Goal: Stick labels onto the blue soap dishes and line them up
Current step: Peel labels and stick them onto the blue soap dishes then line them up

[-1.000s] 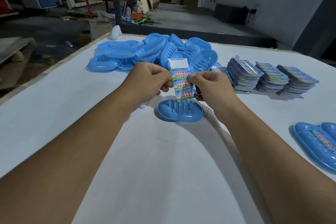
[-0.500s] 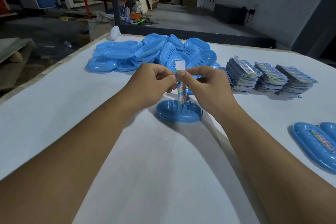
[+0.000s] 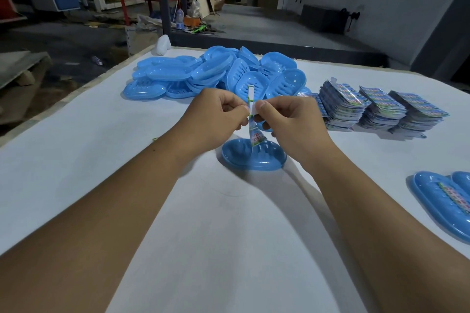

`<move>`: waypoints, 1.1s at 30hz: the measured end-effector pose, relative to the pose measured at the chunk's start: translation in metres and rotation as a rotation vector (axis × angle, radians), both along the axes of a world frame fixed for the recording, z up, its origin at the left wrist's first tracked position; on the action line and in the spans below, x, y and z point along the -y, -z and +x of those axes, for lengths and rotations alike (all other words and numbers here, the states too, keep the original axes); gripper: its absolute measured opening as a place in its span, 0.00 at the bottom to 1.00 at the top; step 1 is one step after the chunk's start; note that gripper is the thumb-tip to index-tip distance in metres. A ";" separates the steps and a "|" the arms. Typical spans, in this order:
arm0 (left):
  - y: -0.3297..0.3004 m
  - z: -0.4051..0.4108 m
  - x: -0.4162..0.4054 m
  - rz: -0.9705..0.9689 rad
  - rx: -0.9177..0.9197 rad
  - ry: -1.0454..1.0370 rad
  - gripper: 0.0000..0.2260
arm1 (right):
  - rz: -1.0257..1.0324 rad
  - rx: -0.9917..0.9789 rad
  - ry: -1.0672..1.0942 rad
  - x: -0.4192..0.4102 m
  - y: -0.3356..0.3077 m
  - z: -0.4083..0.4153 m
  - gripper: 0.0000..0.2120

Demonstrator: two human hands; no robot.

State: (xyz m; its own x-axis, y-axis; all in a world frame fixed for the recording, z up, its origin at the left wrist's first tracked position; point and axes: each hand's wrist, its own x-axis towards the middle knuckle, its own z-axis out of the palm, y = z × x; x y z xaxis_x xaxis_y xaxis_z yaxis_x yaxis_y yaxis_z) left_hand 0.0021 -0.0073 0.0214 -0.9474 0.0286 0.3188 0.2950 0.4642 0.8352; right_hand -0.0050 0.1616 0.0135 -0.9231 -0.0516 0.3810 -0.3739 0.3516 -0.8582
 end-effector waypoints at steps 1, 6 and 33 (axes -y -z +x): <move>0.000 0.000 0.000 0.000 0.003 -0.015 0.07 | 0.004 0.007 0.004 0.000 0.000 0.000 0.10; -0.001 -0.002 0.004 -0.010 0.043 -0.123 0.09 | -0.063 0.061 0.013 -0.001 -0.001 -0.002 0.11; -0.004 -0.013 0.064 -0.970 0.312 -0.607 0.09 | -0.101 0.239 0.151 -0.007 -0.003 -0.005 0.13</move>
State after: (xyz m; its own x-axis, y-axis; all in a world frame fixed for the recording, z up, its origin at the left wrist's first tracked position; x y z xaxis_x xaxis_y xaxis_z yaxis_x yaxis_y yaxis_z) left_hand -0.0106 -0.0717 0.0257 -0.9224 -0.3495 0.1645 -0.3454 0.9369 0.0541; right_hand -0.0100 0.1685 0.0162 -0.9816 0.1206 0.1479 -0.1066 0.2960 -0.9492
